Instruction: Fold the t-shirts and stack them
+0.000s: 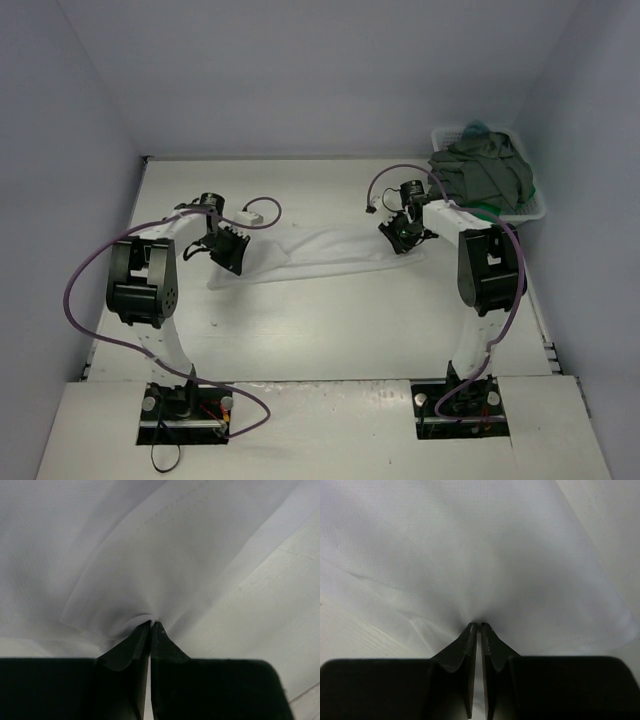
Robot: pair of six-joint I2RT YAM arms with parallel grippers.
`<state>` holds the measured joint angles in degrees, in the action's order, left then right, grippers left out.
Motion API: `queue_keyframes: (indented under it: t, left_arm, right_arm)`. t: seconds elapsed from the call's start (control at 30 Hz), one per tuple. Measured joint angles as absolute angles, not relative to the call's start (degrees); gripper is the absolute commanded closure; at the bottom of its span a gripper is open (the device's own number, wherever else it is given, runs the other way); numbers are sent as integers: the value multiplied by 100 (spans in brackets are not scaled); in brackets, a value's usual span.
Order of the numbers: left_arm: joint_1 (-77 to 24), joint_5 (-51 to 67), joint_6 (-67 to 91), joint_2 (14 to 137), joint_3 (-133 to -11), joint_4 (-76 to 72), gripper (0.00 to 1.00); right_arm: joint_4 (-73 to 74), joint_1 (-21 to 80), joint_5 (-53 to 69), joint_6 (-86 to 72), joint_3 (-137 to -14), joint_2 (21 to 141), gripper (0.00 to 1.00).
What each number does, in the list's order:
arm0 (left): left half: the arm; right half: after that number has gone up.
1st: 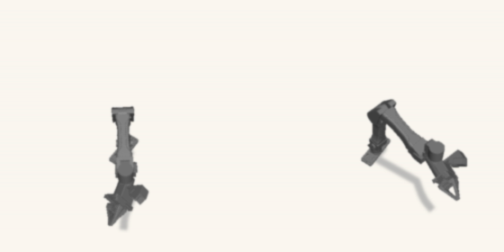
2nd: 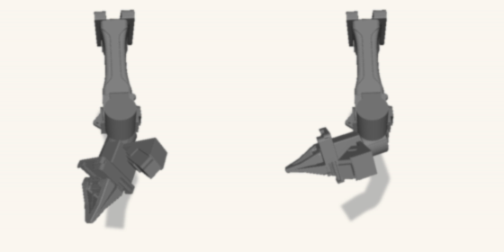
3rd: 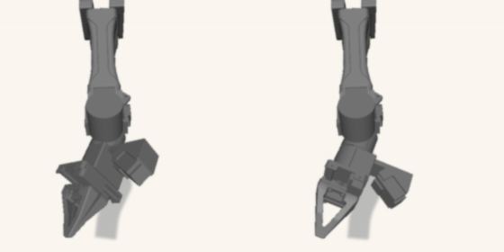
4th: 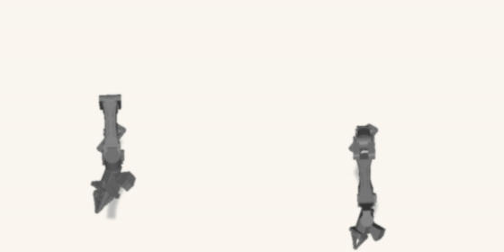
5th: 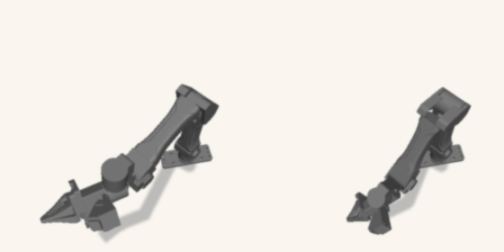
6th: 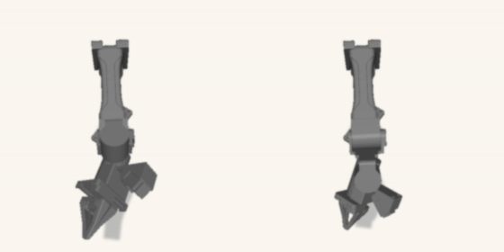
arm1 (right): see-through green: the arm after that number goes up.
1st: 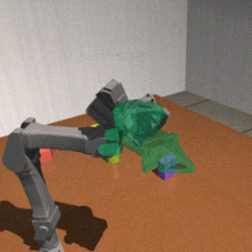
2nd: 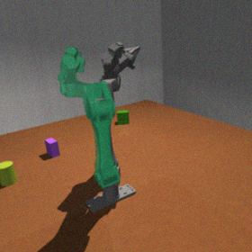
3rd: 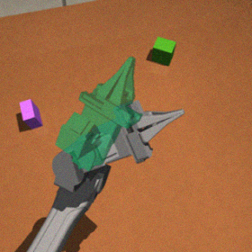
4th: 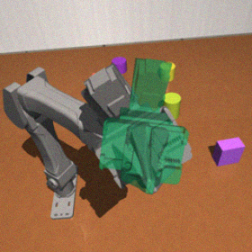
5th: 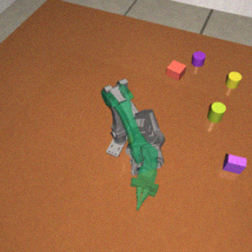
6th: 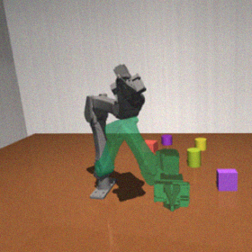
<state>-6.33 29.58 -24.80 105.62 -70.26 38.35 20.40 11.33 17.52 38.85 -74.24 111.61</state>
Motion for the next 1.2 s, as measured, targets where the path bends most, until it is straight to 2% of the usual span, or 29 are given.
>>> queue_keyframes:
  t: [0.4, 0.73, 0.87, 1.03, 1.2]
  left_arm:
    - [-648, 2668, -2206, 10971, -7566, 3795, 100]
    - [-735, 2515, -2047, 11222, -7944, 3839, 100]
    - [-738, 2331, -1865, 11493, -8392, 3857, 98]
    - [-738, 2191, -1529, 11933, -9109, 3894, 98]
    - [-738, 1931, -1219, 12593, -10269, 4021, 96]
  right_arm:
    - [1898, 1247, 1363, 4171, -7214, 11032, 92]
    - [1831, 1424, 1131, 4521, -6696, 10672, 95]
    - [1822, 1896, 950, 4606, -6246, 10331, 95]
    - [1964, 2954, 867, 4504, -5935, 10057, 95]
    - [2075, 4021, 873, 4219, -5889, 9996, 95]
